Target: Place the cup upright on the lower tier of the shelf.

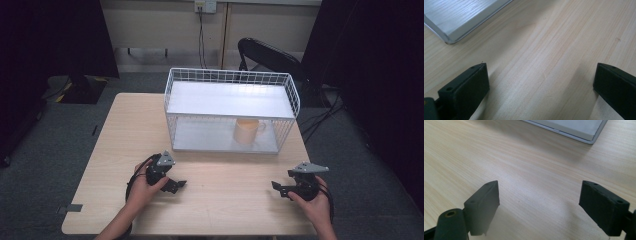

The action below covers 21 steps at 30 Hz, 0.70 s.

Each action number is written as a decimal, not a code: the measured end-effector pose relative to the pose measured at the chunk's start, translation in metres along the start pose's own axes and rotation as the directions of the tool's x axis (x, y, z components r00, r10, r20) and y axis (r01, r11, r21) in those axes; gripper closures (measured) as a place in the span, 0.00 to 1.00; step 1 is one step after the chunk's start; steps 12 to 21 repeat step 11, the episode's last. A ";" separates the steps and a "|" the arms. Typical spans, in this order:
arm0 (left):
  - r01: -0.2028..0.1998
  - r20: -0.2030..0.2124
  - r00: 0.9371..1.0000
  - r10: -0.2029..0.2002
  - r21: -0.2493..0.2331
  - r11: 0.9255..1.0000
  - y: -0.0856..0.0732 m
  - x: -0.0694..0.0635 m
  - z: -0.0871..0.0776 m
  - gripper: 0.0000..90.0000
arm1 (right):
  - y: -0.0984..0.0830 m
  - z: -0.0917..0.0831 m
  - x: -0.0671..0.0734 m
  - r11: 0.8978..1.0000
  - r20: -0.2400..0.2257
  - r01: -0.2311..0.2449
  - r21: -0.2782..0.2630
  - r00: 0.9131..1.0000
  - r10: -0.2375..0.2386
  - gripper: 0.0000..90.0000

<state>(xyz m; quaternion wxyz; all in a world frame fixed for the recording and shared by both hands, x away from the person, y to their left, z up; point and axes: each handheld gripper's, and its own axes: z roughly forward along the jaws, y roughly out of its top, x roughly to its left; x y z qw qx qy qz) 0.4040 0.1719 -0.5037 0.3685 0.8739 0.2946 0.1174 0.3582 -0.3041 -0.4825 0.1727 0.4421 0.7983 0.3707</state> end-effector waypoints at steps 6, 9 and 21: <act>-0.001 0.000 1.000 0.001 0.000 1.000 0.000 0.000 0.000 0.00 | -0.004 0.001 0.001 1.000 -0.011 0.012 0.018 1.000 -0.012 0.18; 0.000 -0.001 1.000 0.000 -0.001 1.000 0.000 0.000 0.000 0.00 | -0.005 0.001 0.001 1.000 -0.013 0.017 0.025 1.000 -0.017 0.18; -0.001 0.000 1.000 0.001 0.000 1.000 0.000 0.000 0.000 0.00 | -0.005 0.002 0.001 0.999 -0.019 0.018 0.028 1.000 -0.018 0.18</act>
